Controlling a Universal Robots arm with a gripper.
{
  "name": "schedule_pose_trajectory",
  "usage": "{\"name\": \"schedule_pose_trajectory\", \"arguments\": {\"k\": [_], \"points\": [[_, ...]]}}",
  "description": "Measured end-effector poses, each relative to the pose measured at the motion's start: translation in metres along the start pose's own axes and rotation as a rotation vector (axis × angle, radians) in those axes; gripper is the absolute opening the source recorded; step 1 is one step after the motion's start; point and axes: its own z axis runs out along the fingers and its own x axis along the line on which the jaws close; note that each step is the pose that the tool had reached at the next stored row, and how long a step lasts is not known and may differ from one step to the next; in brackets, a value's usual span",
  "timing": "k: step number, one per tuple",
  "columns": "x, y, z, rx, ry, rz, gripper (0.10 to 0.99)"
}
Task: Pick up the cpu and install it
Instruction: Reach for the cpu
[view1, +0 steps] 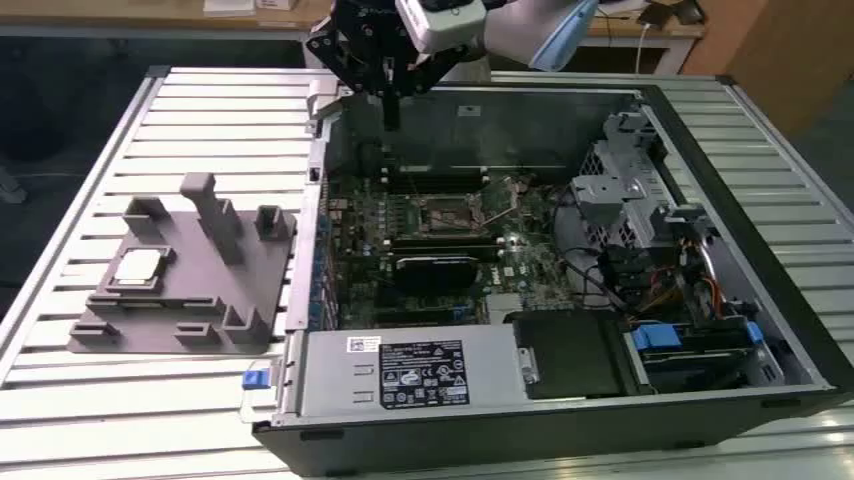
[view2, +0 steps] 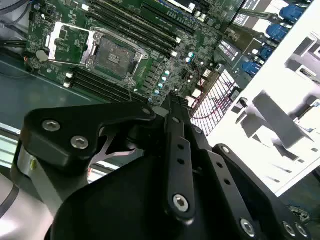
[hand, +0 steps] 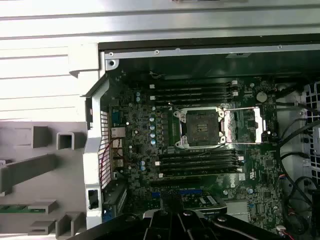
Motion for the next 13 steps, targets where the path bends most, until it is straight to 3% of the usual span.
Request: {"name": "schedule_pose_trajectory", "arguments": {"k": [13], "points": [[0.002,-0.0002,-0.0001,0.0,0.0,0.0,0.106]]}}
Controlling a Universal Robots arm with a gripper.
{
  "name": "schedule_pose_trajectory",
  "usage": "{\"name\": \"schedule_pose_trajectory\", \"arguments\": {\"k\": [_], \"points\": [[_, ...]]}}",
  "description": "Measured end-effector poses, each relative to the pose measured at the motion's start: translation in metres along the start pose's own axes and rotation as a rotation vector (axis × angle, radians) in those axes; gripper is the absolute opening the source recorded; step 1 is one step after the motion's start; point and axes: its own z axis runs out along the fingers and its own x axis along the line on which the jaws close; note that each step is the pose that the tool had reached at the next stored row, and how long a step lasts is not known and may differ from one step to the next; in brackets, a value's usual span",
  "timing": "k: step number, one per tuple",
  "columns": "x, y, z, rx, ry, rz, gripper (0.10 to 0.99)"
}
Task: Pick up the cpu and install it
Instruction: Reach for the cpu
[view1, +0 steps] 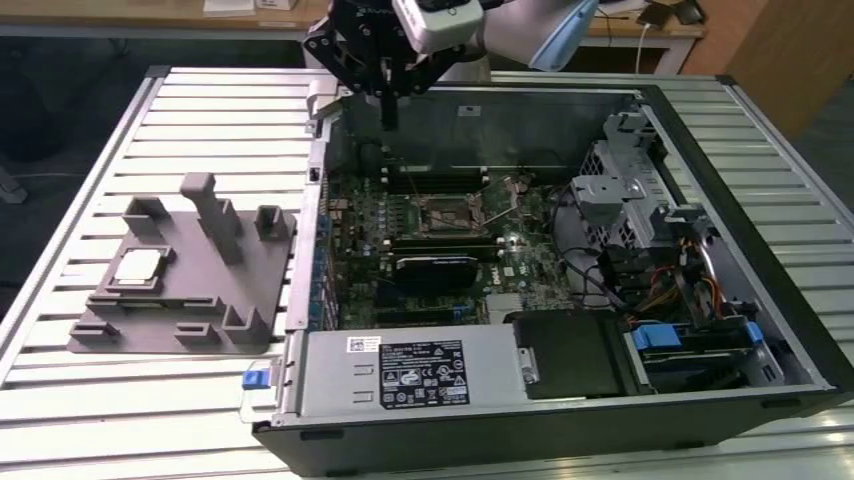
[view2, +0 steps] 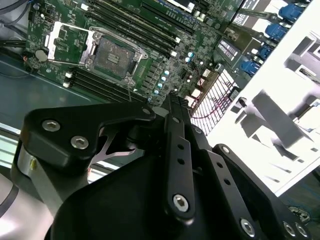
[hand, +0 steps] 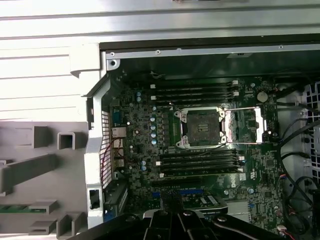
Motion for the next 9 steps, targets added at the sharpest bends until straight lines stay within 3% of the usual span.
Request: {"name": "schedule_pose_trajectory", "arguments": {"k": [9], "points": [[0.009,-0.0007,-0.0002,0.0,0.0,0.0,0.106]]}}
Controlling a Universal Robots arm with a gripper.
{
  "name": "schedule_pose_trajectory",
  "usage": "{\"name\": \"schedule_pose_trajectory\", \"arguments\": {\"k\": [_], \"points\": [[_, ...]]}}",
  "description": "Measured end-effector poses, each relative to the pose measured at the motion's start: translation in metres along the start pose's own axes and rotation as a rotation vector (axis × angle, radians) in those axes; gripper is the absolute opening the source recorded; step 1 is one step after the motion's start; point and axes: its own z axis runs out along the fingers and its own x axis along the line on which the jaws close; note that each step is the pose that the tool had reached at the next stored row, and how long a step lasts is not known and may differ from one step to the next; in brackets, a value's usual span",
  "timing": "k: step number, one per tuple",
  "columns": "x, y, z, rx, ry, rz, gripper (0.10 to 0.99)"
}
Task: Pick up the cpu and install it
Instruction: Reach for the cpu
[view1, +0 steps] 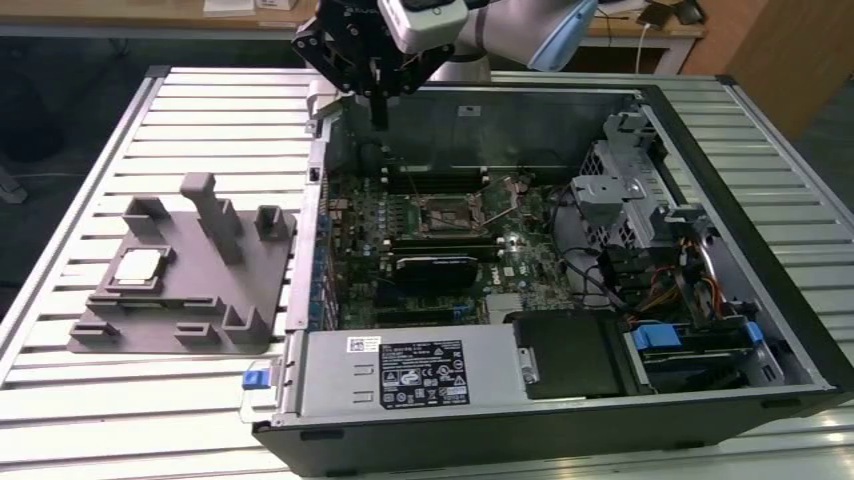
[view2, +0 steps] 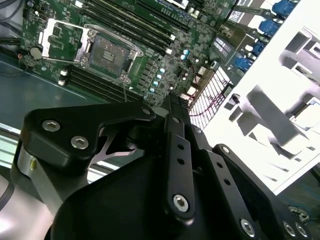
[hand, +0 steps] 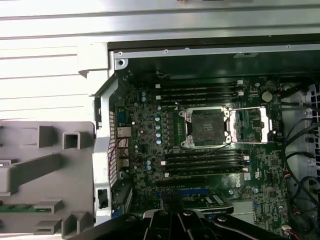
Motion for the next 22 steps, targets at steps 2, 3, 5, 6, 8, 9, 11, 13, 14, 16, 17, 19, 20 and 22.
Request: {"name": "schedule_pose_trajectory", "arguments": {"k": [2,3,5,6,8,9,11,13,14,16,17,19,20,22], "points": [[0.002,-0.0002,0.0,0.0,0.0,0.0,0.106],[0.0031,-0.0002,-0.0001,0.0,0.0,0.0,0.106],[0.0055,-0.0004,-0.0001,0.0,-0.0001,0.0,0.106],[0.0067,-0.0005,-0.0002,0.0,0.0,0.0,0.106],[0.0096,-0.0007,-0.0002,0.0,0.0,0.0,0.106],[0.0112,-0.0008,-0.0002,0.0,0.0,0.0,0.106],[0.015,-0.0011,-0.0002,0.0,0.0,0.0,0.106],[0.0191,-0.0015,0.0001,0.0,0.0,0.0,0.106],[0.0214,-0.0016,0.0002,0.0,-0.0001,0.0,0.106],[0.0263,-0.002,0.0005,0.0,-0.0001,0.0,0.106],[0.0289,-0.0023,0.0006,0.0,0.0,0.0,0.106],[0.0343,-0.0027,0.0009,0.0,-0.0001,0.0,0.106],[0.037,-0.0029,0.001,0.0,0.0,0.0,0.106],[0.0422,-0.0033,0.0011,0.0,0.0,0.0,0.106]]}}
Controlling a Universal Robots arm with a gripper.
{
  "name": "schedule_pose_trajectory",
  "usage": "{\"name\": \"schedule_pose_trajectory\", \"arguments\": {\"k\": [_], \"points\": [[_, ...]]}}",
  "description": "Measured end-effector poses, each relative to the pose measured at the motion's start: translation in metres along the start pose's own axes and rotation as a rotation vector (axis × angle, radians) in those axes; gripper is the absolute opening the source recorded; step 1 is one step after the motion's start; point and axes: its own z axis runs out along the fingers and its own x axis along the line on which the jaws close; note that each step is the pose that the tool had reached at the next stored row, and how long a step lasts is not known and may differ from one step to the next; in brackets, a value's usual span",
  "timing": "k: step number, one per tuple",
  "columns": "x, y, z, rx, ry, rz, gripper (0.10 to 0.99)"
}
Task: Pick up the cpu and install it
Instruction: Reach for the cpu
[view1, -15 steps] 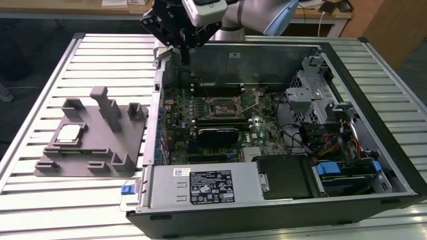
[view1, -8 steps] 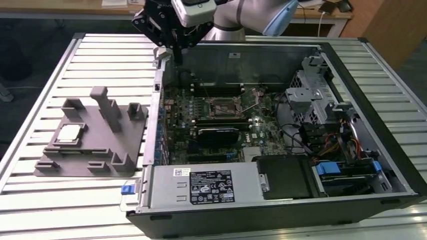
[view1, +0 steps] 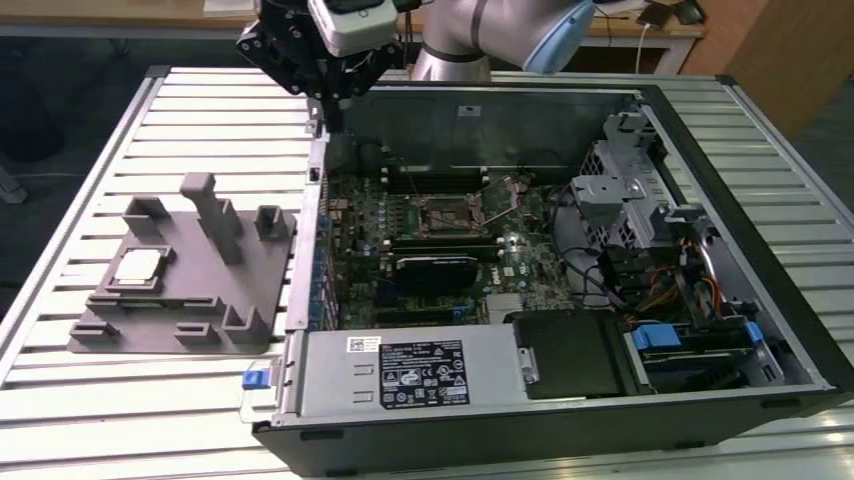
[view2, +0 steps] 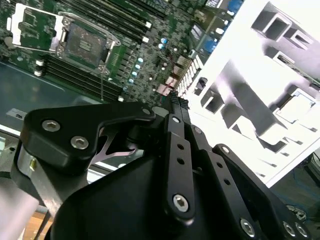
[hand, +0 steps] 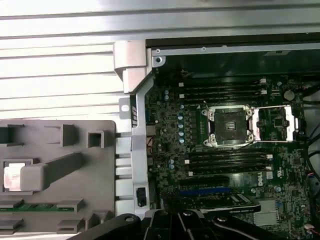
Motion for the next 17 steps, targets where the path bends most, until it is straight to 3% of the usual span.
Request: {"name": "schedule_pose_trajectory", "arguments": {"k": [17], "points": [[0.0428,-0.0035,0.0035,0.0,-0.0001,0.0,0.106]]}}
